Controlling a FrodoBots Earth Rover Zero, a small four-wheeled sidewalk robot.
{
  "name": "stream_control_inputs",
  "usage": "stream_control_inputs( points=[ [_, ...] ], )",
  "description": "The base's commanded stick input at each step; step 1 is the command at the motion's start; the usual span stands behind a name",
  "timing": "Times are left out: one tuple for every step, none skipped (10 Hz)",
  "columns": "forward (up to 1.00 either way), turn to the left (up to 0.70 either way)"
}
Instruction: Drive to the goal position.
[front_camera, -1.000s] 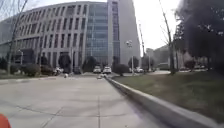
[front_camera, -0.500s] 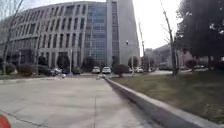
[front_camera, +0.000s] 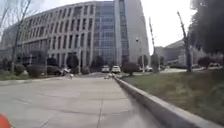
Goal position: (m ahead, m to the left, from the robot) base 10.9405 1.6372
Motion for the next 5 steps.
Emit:
stream_control_inputs(
  points=[
    [0.7,0.0],
    [0.7,0.0],
    [0.7,0.0],
    [0.7,0.0],
    [0.7,0.0]
  ],
)
